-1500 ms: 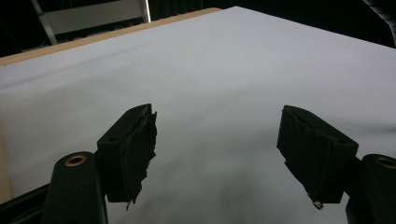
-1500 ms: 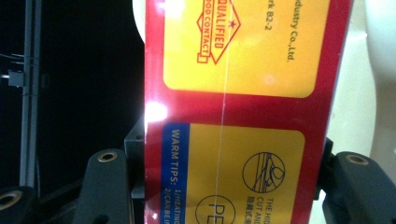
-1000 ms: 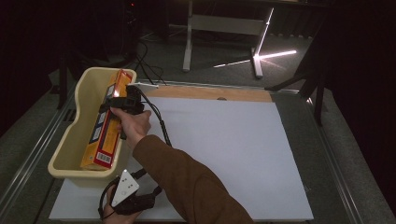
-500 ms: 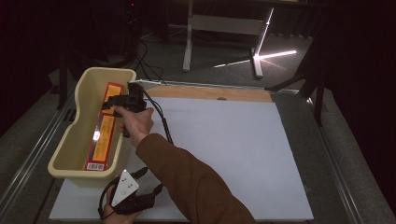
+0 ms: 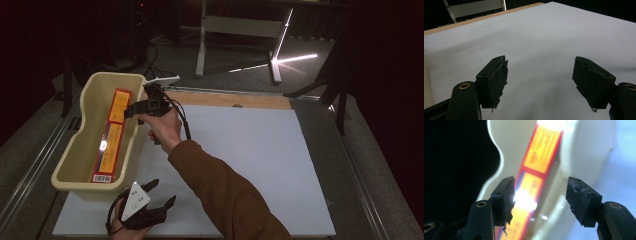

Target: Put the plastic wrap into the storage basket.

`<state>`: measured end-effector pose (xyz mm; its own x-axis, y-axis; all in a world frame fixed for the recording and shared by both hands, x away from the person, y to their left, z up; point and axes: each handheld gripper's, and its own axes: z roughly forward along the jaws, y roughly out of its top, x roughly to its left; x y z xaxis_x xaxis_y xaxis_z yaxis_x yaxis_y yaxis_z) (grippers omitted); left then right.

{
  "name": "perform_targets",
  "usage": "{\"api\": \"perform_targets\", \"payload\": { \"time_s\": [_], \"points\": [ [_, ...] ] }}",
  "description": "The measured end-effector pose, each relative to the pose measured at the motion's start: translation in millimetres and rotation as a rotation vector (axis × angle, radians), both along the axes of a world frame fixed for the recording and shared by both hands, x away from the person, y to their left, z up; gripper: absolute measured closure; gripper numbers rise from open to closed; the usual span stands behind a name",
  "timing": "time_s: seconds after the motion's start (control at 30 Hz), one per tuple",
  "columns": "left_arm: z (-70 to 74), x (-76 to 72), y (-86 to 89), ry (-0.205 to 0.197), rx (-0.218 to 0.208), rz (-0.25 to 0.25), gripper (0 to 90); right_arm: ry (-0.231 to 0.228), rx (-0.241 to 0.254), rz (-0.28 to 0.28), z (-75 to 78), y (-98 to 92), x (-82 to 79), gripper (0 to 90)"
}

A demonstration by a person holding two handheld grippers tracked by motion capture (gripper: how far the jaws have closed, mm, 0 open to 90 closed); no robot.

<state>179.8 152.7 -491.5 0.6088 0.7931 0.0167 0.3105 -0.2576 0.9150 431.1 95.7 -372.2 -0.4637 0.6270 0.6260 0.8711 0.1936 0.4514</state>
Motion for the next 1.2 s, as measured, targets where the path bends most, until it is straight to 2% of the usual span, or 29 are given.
{"api": "perform_targets", "payload": {
  "time_s": [0.03, 0.07, 0.13, 0.2, 0.23, 0.3, 0.4, 0.43, 0.47, 0.5, 0.53, 0.57, 0.6, 0.63, 0.67, 0.7, 0.73, 0.77, 0.8, 0.83, 0.87, 0.9, 0.93, 0.97, 1.0, 1.03, 1.07, 1.13, 1.2],
  "points": [
    [0.0, 0.0, 0.0, 0.0, 0.0, 0.0, 27.8, 0.0, 0.0, 0.0, 0.0, 0.0, 0.0, 39.1],
    [0.0, -0.1, -0.6, 0.0, 0.002, -0.001, 27.8, -0.046, -0.032, 0.02, 0.1, -5.9, -0.6, 39.1],
    [0.0, 0.0, -0.8, 0.001, 0.004, -0.002, 27.7, -0.066, -0.038, 0.032, -0.3, -8.2, -0.8, 39.1],
    [-0.1, 0.0, -1.4, 0.0, 0.007, -0.003, 27.8, -0.109, -0.066, 0.061, -1.8, -14.1, -1.5, 39.1],
    [-0.1, 0.0, -1.5, 0.0, 0.006, -0.003, 27.8, -0.159, -0.099, 0.082, -3.2, -18.5, -2.8, 39.1],
    [-0.2, 0.0, -1.4, 0.001, 0.007, -0.003, 27.7, -0.194, -0.127, 0.111, -5.8, -25.2, -4.7, 39.1],
    [-0.3, 0.4, -1.2, 0.0, 0.007, -0.001, 27.7, -0.198, -0.121, 0.128, -8.7, -35.5, -6.4, 38.9],
    [-0.3, 0.4, -1.2, 0.0, 0.007, -0.001, 27.7, -0.219, -0.124, 0.137, -9.7, -41.0, -7.5, 38.5],
    [-0.3, 0.3, -1.5, -0.001, 0.008, 0.0, 27.7, -0.262, -0.139, 0.16, -11.6, -50.5, -10.2, 37.2],
    [-0.3, 0.3, -1.5, -0.001, 0.008, 0.0, 27.7, -0.262, -0.139, 0.16, -11.6, -50.5, -10.2, 37.2],
    [-0.3, 0.2, -1.8, -0.001, 0.011, 0.0, 27.7, -0.291, -0.14, 0.186, -14.0, -58.5, -12.4, 35.2],
    [-0.3, 0.2, -1.8, -0.001, 0.011, 0.0, 27.7, -0.291, -0.14, 0.186, -14.0, -58.5, -12.4, 35.2],
    [-0.3, 0.2, -1.9, -0.001, 0.012, 0.0, 27.7, -0.328, -0.151, 0.207, -16.8, -68.3, -15.1, 34.3],
    [-0.2, 0.3, -2.0, -0.002, 0.014, -0.001, 27.7, -0.328, -0.151, 0.207, -16.8, -68.3, -15.1, 34.3],
    [-0.2, 0.4, -2.4, -0.003, 0.016, -0.001, 27.7, -0.362, -0.165, 0.214, -18.5, -78.8, -18.2, 33.7],
    [-0.1, 0.3, -2.5, -0.003, 0.017, -0.001, 27.7, -0.362, -0.165, 0.214, -18.5, -78.8, -18.2, 33.7],
    [0.0, 0.0, -2.9, -0.003, 0.017, -0.001, 27.7, -0.396, -0.172, 0.219, -20.0, -89.9, -22.3, 33.1],
    [0.0, 0.0, -2.9, -0.003, 0.017, -0.001, 27.8, -0.396, -0.172, 0.219, -20.0, -89.9, -22.3, 33.1],
    [0.1, 0.0, -3.1, -0.003, 0.017, -0.001, 27.7, -0.444, -0.21, 0.219, -22.4, -100.7, -27.7, 32.7],
    [0.1, 0.0, -3.1, -0.003, 0.019, -0.001, 27.7, -0.444, -0.21, 0.219, -22.4, -100.7, -27.7, 32.7],
    [-0.1, 0.1, -3.3, -0.002, 0.016, -0.001, 27.7, -0.489, -0.251, 0.221, -25.4, -111.7, -34.6, 32.5],
    [-0.1, 0.1, -3.3, -0.002, 0.016, -0.001, 27.7, -0.489, -0.251, 0.221, -25.4, -111.7, -34.6, 32.5],
    [-0.1, 0.1, -3.3, -0.002, 0.018, 0.001, 27.7, -0.528, -0.271, 0.226, -28.8, -123.3, -41.5, 32.1],
    [-0.1, 0.1, -3.3, -0.002, 0.018, 0.001, 27.7, -0.528, -0.271, 0.226, -28.8, -123.3, -41.5, 32.1],
    [0.1, 0.0, -3.0, -0.004, 0.022, 0.005, 27.7, -0.555, -0.283, 0.231, -32.2, -135.8, -47.8, 32.0],
    [0.1, 0.0, -3.0, -0.004, 0.022, 0.005, 27.7, -0.555, -0.283, 0.231, -32.2, -135.8, -47.8, 32.0],
    [0.3, 0.2, -2.5, -0.004, 0.024, 0.008, 27.7, -0.569, -0.273, 0.221, -36.8, -148.9, -53.9, 31.6],
    [0.4, 0.5, -1.7, -0.004, 0.022, 0.013, 27.7, -0.571, -0.264, 0.224, -38.7, -154.1, -55.7, 31.2],
    [0.4, 0.7, -1.0, -0.002, 0.022, 0.018, 27.7, -0.592, -0.244, 0.211, -46.3, -177.4, -66.0, 30.5]
  ]
}}
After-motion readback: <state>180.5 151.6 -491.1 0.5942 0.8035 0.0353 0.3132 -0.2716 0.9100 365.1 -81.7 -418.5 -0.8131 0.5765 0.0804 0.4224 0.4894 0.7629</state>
